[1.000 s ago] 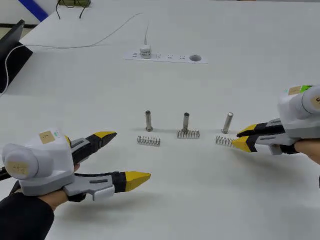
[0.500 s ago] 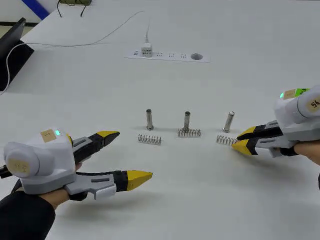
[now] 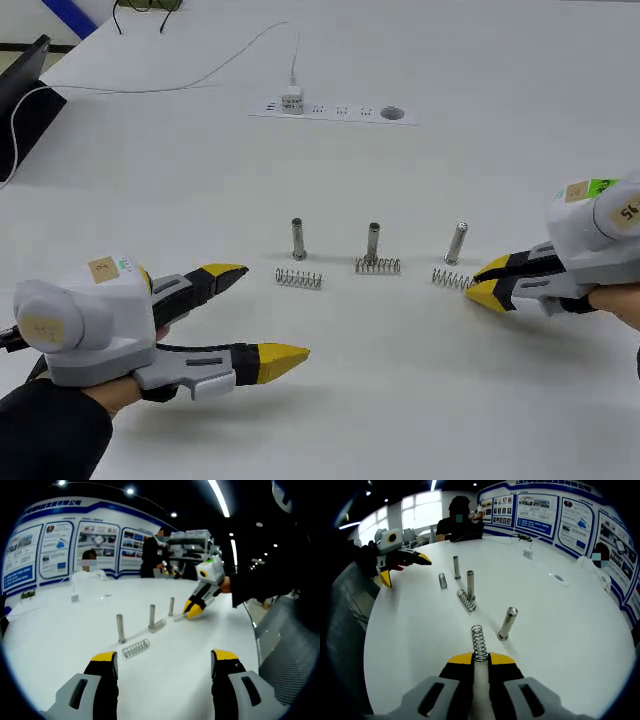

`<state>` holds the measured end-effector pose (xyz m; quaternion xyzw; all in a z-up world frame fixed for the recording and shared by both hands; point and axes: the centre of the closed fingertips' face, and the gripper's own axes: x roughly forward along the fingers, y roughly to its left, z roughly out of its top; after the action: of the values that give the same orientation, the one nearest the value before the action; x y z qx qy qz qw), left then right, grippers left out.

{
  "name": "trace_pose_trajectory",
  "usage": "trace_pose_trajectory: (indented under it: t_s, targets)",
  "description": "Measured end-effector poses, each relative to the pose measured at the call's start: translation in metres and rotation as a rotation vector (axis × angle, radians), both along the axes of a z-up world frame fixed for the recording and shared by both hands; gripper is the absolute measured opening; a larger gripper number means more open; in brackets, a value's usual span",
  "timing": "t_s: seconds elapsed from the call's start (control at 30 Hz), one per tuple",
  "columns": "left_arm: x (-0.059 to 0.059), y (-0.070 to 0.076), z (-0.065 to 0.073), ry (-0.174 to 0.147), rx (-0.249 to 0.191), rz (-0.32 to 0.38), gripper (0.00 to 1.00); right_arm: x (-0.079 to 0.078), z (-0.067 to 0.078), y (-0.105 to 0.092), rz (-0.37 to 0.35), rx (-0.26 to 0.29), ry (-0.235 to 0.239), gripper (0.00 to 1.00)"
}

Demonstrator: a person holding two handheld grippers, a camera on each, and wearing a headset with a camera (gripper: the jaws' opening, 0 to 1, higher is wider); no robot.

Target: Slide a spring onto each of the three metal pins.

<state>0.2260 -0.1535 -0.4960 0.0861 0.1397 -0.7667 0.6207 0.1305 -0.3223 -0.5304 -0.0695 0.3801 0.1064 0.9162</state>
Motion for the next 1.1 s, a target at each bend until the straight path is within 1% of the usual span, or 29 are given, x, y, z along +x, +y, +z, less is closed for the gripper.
trace_pose_trajectory:
  t_s: [0.33, 0.57, 0.77, 0.87, 1.1]
  targets:
    - [-0.007, -0.007, 0.001, -0.015, 0.008, -0.051, 0.73, -0.002, 0.009, 0.007, 0.021, -0.009, 0.002, 0.11]
    - [-0.013, -0.016, 0.002, -0.027, 0.014, -0.105, 0.67, -0.003, 0.015, 0.011, 0.041, -0.015, 0.007, 0.11]
    - [-0.023, -0.026, 0.003, -0.044, 0.020, -0.162, 0.62, -0.003, 0.018, 0.015, 0.047, -0.014, 0.011, 0.11]
    - [-0.030, -0.032, 0.003, -0.052, 0.022, -0.189, 0.61, -0.003, 0.022, 0.019, 0.060, -0.016, 0.011, 0.11]
    - [-0.041, -0.043, 0.001, -0.063, 0.032, -0.239, 0.58, 0.000, 0.030, 0.029, 0.081, -0.012, 0.012, 0.11]
